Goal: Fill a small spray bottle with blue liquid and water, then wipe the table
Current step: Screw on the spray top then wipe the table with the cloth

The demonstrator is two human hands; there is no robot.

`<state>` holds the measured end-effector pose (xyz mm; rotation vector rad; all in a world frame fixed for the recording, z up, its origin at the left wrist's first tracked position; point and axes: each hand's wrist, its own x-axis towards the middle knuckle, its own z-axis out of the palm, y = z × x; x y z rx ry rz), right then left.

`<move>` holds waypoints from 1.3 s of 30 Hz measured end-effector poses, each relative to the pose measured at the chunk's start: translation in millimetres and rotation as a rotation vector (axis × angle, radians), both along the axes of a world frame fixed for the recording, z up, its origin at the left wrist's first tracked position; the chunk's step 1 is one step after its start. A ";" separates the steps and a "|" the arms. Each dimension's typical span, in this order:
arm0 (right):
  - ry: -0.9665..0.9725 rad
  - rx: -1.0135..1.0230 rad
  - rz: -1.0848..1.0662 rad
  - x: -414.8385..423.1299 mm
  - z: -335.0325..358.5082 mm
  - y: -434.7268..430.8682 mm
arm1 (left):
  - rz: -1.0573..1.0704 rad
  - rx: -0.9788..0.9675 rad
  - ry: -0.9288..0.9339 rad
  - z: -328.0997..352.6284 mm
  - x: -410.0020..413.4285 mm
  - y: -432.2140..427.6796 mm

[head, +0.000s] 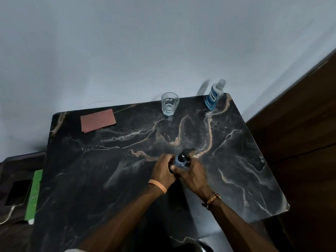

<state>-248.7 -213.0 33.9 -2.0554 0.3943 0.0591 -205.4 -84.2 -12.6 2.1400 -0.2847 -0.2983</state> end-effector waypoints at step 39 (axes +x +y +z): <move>-0.059 -0.031 0.300 183.7 -24.1 70.9 | 0.166 0.119 -0.128 -8.9 163.9 81.0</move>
